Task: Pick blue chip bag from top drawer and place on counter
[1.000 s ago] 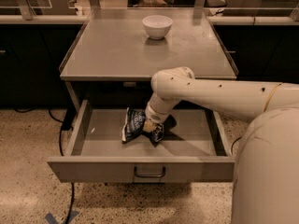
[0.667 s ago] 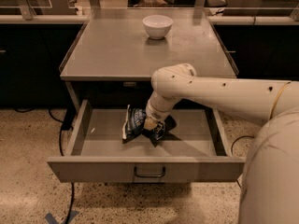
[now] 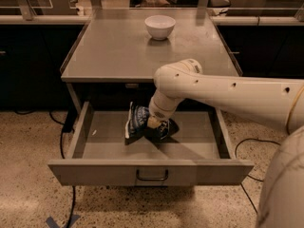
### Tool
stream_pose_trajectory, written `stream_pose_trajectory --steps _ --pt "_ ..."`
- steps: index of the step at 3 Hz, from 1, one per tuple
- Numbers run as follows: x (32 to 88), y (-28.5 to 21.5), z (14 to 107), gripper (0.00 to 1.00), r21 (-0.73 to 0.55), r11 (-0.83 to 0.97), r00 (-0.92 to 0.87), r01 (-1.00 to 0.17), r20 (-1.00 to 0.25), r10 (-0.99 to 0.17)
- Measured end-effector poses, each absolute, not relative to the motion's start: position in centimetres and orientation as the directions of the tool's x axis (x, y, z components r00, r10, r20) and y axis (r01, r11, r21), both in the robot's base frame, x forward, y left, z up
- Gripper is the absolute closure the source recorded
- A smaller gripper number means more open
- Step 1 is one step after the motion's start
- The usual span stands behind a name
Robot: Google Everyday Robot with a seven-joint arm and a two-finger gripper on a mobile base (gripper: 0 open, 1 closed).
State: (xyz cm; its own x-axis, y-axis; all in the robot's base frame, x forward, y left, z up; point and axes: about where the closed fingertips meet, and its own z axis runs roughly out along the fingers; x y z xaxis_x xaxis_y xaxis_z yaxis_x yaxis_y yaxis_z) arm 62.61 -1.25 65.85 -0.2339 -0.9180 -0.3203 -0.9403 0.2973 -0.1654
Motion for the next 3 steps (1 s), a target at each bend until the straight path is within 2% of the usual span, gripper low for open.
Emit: stream_pose_trajectory --steps 3 --pt "60.8 -2.4 69.3 1.00 -0.248 0.313 -0.217 -0.917 -0.349 -0.912"
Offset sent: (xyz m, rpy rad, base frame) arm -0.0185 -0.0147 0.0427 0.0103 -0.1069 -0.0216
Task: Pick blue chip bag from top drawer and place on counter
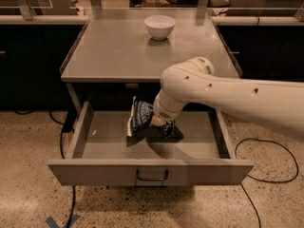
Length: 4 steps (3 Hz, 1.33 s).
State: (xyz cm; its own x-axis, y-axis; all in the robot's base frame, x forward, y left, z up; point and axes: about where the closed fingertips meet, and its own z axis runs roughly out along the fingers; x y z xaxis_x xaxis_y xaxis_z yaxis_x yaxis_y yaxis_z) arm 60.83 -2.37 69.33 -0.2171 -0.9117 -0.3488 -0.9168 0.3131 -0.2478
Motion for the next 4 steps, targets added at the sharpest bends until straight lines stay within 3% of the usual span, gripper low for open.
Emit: stream_pose_trajectory --steps 4 --pt "57.8 -3.8 73.0 1.00 -0.337 0.332 -0.188 -0.881 -0.394 -0.900"
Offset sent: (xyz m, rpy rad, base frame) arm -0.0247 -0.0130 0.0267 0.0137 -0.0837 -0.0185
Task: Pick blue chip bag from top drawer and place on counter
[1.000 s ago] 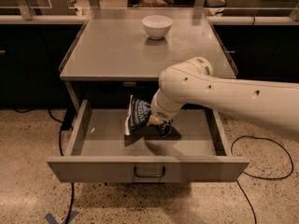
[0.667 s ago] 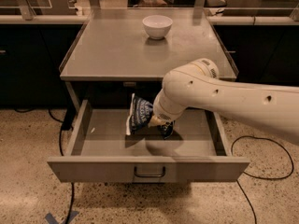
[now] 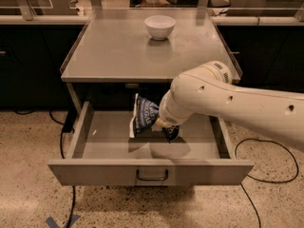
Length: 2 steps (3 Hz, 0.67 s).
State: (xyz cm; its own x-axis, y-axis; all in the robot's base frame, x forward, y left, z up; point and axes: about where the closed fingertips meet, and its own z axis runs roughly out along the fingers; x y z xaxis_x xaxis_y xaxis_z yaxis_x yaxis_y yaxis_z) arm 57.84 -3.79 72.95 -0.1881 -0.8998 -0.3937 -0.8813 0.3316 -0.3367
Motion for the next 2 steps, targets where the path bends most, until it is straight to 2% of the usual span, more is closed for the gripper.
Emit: stream_pose_trajectory --steps 2 --pt "57.00 -4.75 75.16 1.00 -0.380 0.353 -0.183 -0.855 -0.416 -0.891"
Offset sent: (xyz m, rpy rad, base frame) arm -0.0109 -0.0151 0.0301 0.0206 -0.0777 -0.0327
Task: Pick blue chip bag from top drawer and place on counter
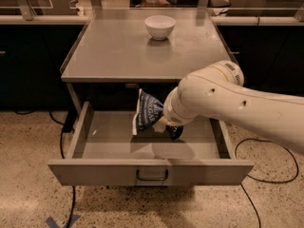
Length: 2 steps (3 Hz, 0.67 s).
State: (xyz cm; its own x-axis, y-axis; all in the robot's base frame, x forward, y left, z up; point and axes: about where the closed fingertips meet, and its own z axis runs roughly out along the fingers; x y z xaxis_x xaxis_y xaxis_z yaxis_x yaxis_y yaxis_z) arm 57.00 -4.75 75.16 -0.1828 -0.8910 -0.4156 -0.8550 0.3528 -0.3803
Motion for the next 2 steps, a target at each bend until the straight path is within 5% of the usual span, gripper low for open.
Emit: stream_pose_trajectory --steps 2 --pt "56.8 -5.3 78.2 1.00 -0.441 0.385 -0.179 -0.811 -0.440 -0.880"
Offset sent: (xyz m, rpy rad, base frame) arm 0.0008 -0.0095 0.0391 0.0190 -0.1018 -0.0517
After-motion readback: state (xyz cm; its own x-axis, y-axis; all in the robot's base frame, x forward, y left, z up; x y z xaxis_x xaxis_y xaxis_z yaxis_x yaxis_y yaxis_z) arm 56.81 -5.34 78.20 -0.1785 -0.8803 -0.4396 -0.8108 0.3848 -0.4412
